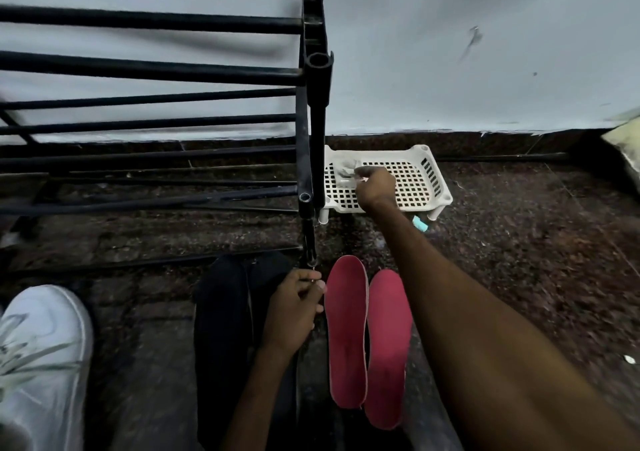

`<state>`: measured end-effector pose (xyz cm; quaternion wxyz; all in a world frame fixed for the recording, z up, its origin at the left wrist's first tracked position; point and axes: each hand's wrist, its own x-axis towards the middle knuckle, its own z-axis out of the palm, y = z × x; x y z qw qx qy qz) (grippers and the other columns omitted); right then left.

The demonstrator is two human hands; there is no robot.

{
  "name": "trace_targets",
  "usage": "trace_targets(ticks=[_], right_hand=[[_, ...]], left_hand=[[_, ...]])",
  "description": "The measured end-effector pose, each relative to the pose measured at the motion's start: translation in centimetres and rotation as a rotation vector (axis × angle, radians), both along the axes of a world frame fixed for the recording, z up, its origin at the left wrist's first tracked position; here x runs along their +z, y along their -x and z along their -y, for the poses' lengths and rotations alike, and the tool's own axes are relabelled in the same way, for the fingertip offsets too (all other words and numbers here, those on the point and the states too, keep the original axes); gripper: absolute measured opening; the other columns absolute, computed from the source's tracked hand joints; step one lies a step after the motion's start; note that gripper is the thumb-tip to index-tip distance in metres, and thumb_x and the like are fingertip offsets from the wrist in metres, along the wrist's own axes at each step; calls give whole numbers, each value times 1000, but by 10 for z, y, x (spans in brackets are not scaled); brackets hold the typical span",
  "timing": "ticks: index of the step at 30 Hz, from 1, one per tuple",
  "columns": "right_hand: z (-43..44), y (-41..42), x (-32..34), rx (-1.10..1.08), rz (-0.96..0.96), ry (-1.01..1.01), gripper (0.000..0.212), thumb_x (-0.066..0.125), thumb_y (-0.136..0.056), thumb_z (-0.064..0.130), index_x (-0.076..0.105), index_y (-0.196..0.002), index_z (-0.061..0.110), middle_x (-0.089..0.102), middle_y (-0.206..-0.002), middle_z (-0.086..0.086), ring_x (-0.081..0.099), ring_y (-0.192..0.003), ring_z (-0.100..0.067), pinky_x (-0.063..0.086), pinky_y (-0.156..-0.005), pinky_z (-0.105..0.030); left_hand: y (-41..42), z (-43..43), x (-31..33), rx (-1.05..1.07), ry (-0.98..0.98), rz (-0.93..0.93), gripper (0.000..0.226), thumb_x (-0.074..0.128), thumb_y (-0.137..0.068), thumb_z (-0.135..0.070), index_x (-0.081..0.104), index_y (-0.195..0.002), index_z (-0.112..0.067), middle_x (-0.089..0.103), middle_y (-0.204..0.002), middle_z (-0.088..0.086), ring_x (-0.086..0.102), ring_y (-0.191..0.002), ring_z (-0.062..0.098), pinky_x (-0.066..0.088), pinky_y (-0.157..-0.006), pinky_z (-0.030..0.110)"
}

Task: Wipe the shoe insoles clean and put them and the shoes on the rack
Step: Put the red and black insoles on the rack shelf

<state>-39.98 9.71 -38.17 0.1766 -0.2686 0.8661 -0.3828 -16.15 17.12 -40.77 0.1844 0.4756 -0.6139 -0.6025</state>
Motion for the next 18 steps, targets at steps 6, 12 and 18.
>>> trace_targets(ticks=[6, 12, 18], right_hand=[[-58, -15, 8, -157, 54, 199, 36, 58, -84, 0, 67, -119, 6, 68, -119, -10, 62, -114, -22, 40, -100, -22], [-186, -83, -34, -339, 119, 88, 19, 66, -85, 10, 69, -104, 8, 71, -103, -10, 65, -98, -25, 48, -91, -33], [-246, -130, -74, -332, 78, -346, 50, 73, -82, 32, 52, -117, 2, 54, -124, -20, 52, -117, -39, 42, -96, -42]], left_hand=[[2, -12, -2, 7, 95, 106, 8, 58, -96, -24, 61, -103, -22, 70, -98, -3, 67, -77, 13, 52, -62, 29], [13, -36, -2, -11, 286, 300, 12, 62, -92, -26, 63, -101, -18, 71, -99, -3, 66, -91, 19, 52, -80, 34], [25, -92, -17, -151, 439, 654, 46, 66, -87, -33, 47, -123, -13, 52, -124, 9, 51, -118, 29, 43, -93, 41]])
